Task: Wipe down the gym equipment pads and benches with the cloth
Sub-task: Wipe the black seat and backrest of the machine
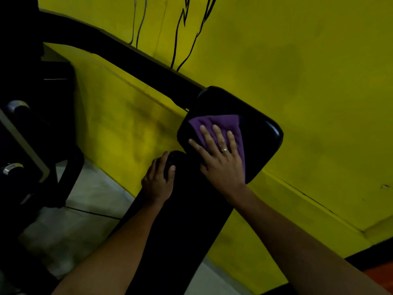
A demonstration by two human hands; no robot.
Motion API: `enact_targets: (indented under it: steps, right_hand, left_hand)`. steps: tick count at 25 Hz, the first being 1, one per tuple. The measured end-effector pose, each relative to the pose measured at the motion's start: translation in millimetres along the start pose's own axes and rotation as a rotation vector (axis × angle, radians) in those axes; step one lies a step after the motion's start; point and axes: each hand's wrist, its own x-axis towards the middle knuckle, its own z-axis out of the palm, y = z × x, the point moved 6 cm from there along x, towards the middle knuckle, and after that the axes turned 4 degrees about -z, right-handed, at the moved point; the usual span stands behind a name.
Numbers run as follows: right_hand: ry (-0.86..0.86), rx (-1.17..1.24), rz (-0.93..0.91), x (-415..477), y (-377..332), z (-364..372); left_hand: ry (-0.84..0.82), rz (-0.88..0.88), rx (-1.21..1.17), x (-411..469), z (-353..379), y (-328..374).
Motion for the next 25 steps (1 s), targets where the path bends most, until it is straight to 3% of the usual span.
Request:
enact_targets:
  steps: [4,6,12,15,21,25]
  right_hand:
    - [0.140,0.006,0.310,-75.1,16.5,-10.4]
    - [0.132,0.004,0.418,-72.0,7.2,-8.2]
    - [0.008,0.074,0.094,26.1,-26.7,4.2]
    - [-0.011,0.039,0.066,11.9,-14.6,3.0]
    - [0.180,0.065,0.573,-72.0,1.4,-2.2]
    - [0.251,0.243,0.889,-91.5,-10.8,8.3]
  left_hand:
    - [-0.017,0.016,-0.029,-1.0,-1.2,-0.9]
    - [-0.011,0.019,-0.026,-1.5,-1.5,0.3]
    - [0.025,0.030,0.009,-0.9,-2.8,2.1]
    - [0.009,0.026,0.024,-1.1,-0.6,0.4]
    - [-0.027,0.038,-0.011,-0.5,1.2,-2.8]
    - [-0.051,0.031,-0.018,0.3,1.3,-3.2]
